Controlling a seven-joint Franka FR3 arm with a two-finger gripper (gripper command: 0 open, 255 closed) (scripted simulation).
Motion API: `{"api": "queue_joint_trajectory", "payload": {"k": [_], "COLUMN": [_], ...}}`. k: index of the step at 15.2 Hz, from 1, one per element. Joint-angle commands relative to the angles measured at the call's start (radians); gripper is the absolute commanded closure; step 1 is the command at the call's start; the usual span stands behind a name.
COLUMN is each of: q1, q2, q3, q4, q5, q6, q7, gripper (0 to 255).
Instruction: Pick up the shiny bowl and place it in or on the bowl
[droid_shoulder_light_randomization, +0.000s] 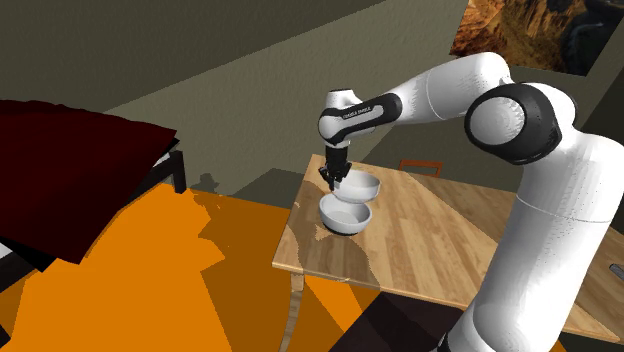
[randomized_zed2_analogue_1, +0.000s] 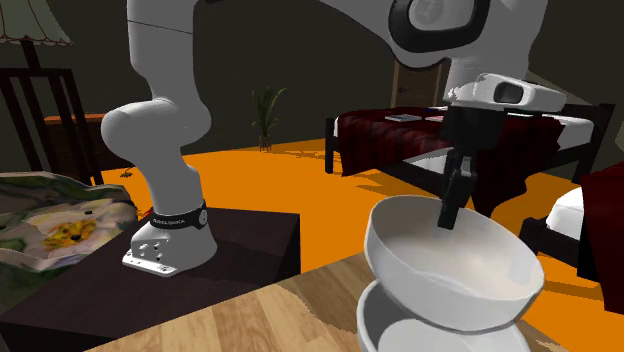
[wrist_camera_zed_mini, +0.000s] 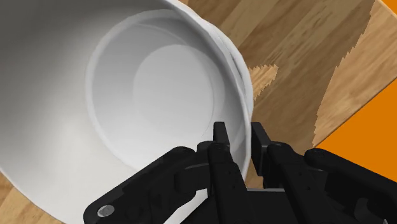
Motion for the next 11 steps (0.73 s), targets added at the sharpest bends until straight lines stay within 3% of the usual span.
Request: {"api": "queue_joint_trajectory", "payload": {"k": [1, 11], "q1": [0.0, -0.003], "q2": [0.013, 0.076], "q3": [0.0, 0.001], "q4": [-0.011, -0.067], "q5": [0.001, 0.003], "q6": [0.024, 0.143], "q7": [0.002, 0.01], "gripper": [255, 255]}}
